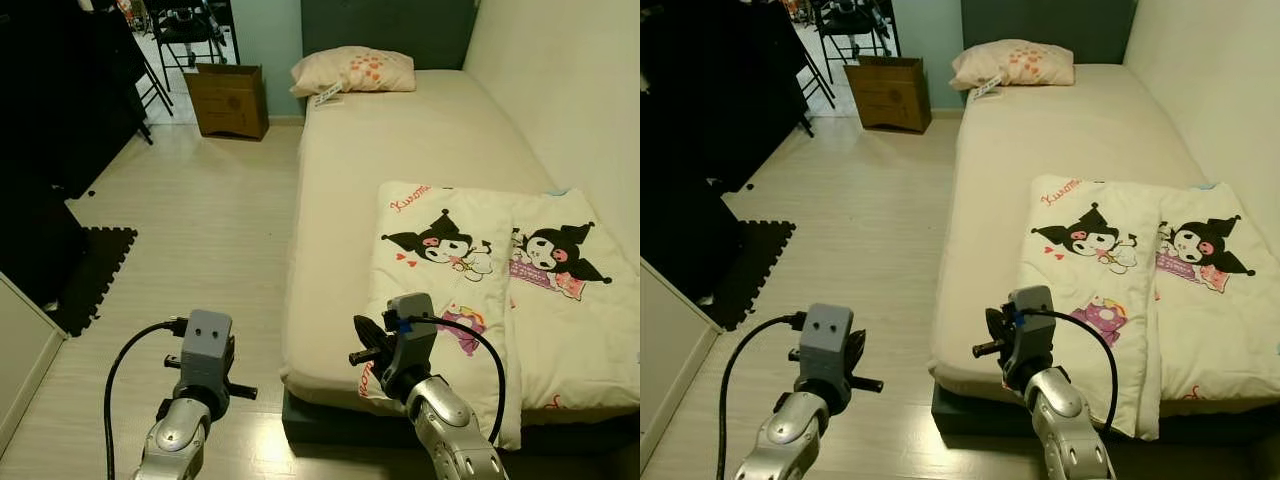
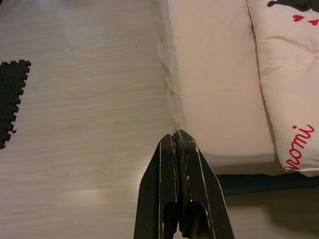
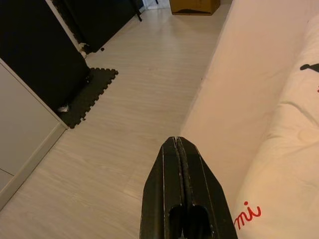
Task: Clean up the room
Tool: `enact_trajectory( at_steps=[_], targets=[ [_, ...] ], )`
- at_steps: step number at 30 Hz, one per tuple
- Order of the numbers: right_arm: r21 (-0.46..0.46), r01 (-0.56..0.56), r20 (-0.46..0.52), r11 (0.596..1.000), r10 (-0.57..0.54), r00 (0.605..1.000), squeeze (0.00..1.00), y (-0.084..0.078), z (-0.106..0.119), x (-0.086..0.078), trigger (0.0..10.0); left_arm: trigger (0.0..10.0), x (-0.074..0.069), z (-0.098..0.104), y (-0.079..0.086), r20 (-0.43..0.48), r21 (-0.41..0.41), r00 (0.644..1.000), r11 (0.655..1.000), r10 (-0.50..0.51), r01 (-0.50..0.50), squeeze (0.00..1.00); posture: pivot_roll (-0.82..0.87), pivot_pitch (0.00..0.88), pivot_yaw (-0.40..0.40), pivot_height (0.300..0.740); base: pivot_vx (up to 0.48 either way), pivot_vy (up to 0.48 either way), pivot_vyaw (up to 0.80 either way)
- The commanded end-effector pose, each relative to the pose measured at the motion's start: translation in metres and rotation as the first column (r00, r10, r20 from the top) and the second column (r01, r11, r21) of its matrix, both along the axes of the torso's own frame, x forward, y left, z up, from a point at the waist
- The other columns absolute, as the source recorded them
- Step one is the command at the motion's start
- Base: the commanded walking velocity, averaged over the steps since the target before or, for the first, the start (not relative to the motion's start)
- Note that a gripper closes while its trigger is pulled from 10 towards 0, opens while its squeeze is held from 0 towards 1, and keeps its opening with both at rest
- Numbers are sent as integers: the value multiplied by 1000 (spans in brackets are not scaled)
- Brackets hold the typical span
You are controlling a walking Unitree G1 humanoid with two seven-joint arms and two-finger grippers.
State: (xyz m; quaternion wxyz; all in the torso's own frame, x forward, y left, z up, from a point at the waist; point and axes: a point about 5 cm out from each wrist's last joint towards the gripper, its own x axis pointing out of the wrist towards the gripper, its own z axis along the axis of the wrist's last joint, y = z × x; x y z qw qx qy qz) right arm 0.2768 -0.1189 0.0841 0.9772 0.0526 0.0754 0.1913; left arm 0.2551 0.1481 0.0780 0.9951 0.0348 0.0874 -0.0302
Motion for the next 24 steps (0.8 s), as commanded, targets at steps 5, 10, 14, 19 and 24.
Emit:
enact_trajectory(
  at_steps=[5,10,14,19,24],
  targets=[
    [18,7,-11,1000,-7,1000,0,0,0,-2,10000,10000,-2,-1,4,-17,20,1000,1000,11,-11,0,-69,155,50,740,0,-384,0],
    [16,11,-13,1000,-11,1000,0,-1,0,-2,10000,10000,-1,-1,4,-15,10,1000,1000,16,-16,0,-71,158,49,740,0,-410,0],
    [13,13,-13,1000,-13,1000,0,-2,0,-2,10000,10000,0,-2,4,-16,-10,999,999,33,-33,0,-75,157,45,740,0,0,0],
    [12,10,-10,1000,-9,1000,0,-2,1,-1,10000,10000,1,-1,5,-9,-1,999,999,35,-35,0,-77,154,37,740,0,0,0],
    [11,6,-8,1000,-6,1000,0,-2,2,1,10000,10000,1,-1,5,-8,-8,999,999,45,-45,0,-79,150,33,740,0,0,0]
  ],
)
